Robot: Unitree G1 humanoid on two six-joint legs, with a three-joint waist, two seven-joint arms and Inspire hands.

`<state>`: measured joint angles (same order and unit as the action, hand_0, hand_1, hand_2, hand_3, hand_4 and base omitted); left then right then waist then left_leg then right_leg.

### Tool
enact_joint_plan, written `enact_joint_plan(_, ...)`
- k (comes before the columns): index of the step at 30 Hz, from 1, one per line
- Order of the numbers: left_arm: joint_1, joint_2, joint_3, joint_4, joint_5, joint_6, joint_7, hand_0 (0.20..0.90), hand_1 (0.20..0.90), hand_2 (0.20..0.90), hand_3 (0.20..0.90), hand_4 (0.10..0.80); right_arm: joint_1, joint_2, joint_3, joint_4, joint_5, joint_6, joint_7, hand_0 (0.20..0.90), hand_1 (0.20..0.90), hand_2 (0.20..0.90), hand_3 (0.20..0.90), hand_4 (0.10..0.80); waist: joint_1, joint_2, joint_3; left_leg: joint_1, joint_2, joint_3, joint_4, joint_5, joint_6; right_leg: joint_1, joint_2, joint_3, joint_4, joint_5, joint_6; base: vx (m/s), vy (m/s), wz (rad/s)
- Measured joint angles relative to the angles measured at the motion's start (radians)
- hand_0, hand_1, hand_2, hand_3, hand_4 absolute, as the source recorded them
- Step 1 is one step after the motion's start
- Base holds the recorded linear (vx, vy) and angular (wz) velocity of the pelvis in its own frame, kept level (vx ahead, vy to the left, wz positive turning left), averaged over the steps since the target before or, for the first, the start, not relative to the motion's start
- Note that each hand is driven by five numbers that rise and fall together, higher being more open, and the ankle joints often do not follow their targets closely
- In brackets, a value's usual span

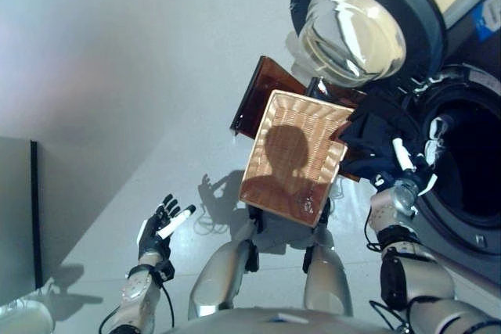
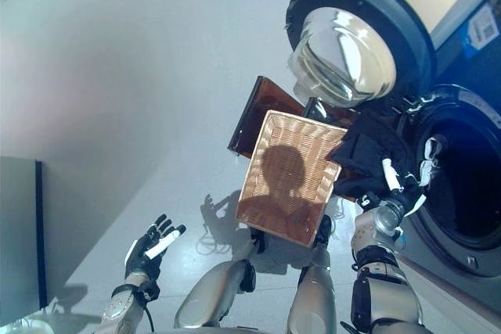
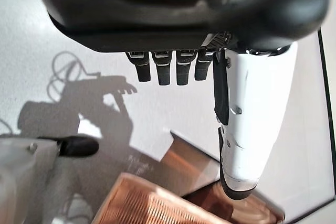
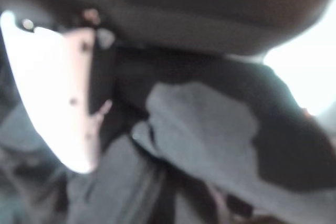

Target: Pick up the clothes and place them into the washing machine

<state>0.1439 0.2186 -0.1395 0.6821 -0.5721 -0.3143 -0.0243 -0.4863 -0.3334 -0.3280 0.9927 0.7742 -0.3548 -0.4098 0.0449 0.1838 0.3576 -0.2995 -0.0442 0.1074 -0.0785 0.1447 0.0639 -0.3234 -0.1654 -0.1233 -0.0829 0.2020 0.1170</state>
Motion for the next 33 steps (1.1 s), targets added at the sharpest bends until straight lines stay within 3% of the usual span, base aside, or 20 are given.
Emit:
enact_joint_plan(14,0.033,-0.02,-0.039,0.047,-0.031,0.003,-0.019,0.9,0.9,0.9,0.9,0.8,-0.028,-0.002,-0.157,0.042,0.379,-0.086,0.089,0.2,0.2,0.2,0.2,0.3,-0.011,0.051,-0.035,0.025,0.004,0.018,-0.001,-0.009,-0.005,0.01,0.005,0.027,0.0,-0.003,0.0,0.024,-0.03,-0.03)
enact_joint_plan(24,0.064,-0.029,-0.08,0.053,-0.03,0.004,-0.031,0.9,0.9,0.9,0.9,0.8,-0.131,-0.114,-0.189,0.171,0.431,-0.101,0.099,0.2,0.2,0.2,0.2,0.3,-0.002,0.098,-0.067,0.015,0.001,0.02,-0.001,-0.017,-0.004,-0.003,0.001,0.028,0.0,-0.003,0.001,0.009,-0.024,0.01)
enact_joint_plan(33,0.073,-0.029,-0.079,0.05,-0.031,0.005,-0.033,0.9,0.9,0.9,0.9,0.8,-0.176,-0.156,-0.193,0.18,0.432,-0.101,0.094,0.2,0.2,0.2,0.2,0.3,0.001,0.108,-0.07,0.014,0.005,0.02,-0.001,-0.017,-0.004,-0.004,0.005,0.027,0.0,-0.005,-0.001,0.004,-0.061,0.06)
